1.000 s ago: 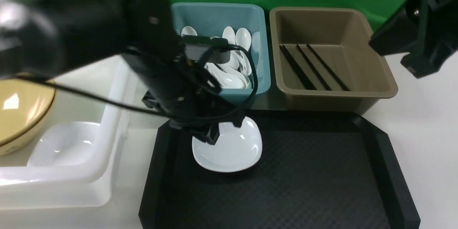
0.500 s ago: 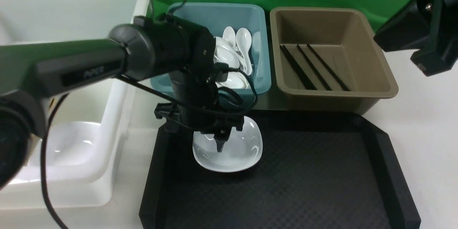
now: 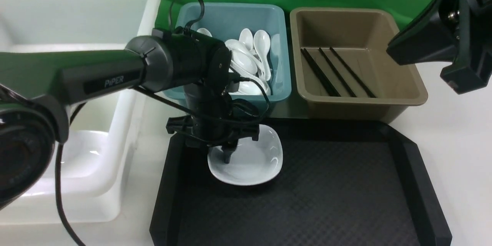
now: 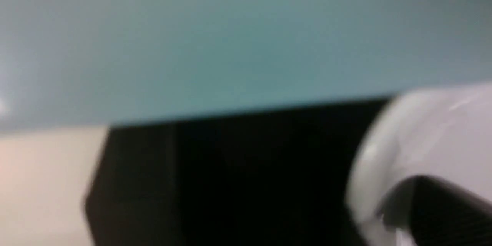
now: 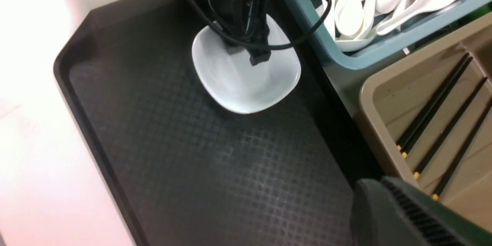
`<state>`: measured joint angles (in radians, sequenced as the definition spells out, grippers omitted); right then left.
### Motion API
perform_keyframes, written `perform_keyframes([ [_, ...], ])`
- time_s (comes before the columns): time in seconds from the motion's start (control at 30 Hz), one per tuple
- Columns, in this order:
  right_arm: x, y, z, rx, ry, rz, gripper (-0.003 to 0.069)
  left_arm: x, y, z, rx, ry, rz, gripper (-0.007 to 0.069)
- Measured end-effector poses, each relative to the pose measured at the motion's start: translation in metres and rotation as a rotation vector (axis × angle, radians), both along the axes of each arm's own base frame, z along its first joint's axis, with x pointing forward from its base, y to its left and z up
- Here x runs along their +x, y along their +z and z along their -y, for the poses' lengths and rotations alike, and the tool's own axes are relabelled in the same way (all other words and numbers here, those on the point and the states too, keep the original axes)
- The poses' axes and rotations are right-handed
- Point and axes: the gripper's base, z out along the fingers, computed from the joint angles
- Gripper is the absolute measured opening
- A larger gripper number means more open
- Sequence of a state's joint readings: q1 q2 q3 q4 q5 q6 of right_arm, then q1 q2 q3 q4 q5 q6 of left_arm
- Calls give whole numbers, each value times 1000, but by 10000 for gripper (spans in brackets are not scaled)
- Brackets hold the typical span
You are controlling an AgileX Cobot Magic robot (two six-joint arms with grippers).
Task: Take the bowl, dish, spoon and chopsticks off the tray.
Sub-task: Use the left arm to grab the plate, then use the left arm to put the plate into the large storage box on the left
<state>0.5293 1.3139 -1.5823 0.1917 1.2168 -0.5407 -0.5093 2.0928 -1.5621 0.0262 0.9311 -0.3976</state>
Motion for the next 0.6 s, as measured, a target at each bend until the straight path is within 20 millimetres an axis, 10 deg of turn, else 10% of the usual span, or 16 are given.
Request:
perform_keyframes([
  [0.3,-1,0,-1,10,7,-5,4,-19,59,-8,-32,-59,25,25],
  [0.6,-4,11,-18,153,165,8,4,-50,181,-89,-176,12,247,13],
])
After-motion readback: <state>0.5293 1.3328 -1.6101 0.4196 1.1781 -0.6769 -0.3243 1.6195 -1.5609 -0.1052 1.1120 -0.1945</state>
